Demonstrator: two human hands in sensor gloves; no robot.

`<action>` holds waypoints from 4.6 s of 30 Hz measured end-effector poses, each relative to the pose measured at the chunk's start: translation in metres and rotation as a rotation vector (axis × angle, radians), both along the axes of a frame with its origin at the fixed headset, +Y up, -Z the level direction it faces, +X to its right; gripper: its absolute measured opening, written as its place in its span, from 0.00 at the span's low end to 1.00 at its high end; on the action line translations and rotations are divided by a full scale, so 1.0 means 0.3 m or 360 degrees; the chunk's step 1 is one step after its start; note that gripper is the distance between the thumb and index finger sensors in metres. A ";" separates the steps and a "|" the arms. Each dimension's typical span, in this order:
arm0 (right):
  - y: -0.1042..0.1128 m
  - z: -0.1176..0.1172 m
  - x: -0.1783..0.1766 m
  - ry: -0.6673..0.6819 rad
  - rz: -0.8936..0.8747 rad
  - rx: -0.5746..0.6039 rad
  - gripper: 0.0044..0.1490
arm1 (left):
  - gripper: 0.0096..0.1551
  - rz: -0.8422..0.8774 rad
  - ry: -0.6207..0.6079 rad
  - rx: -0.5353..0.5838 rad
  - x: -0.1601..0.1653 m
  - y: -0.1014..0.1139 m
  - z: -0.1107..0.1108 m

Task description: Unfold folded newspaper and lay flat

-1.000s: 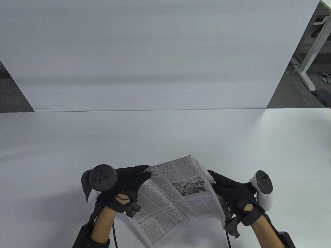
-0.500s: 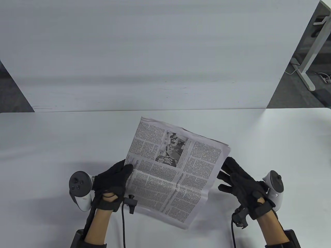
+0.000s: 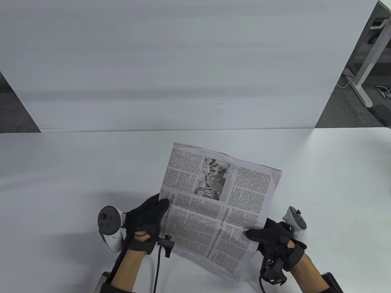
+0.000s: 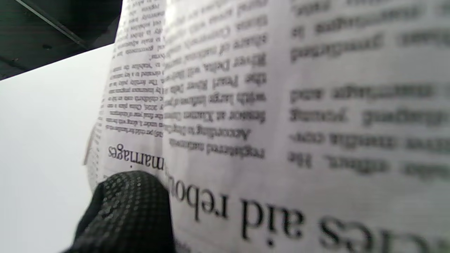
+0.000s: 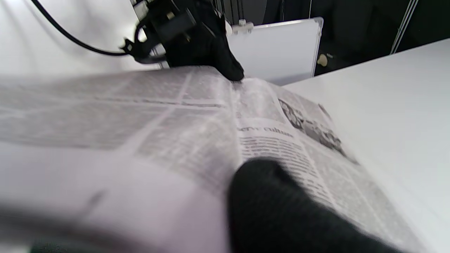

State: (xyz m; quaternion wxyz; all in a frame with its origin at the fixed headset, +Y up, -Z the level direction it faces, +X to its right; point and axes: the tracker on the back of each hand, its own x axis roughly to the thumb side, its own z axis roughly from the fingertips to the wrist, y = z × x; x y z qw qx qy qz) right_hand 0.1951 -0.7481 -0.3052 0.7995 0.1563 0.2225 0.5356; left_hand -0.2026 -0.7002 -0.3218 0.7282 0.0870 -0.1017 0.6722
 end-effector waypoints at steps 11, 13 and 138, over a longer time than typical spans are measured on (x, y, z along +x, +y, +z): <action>0.028 -0.004 0.033 -0.0041 -0.0176 -0.0101 0.33 | 0.27 -0.0255 0.0180 0.0015 -0.043 0.015 0.005; 0.030 -0.010 0.059 -0.0123 -0.0217 -0.0145 0.33 | 0.32 -0.0306 0.0246 0.0065 -0.054 0.019 0.010; 0.022 -0.023 0.350 -0.1039 0.0384 -0.0249 0.48 | 0.32 0.0138 -0.0010 -0.0350 -0.103 -0.163 -0.071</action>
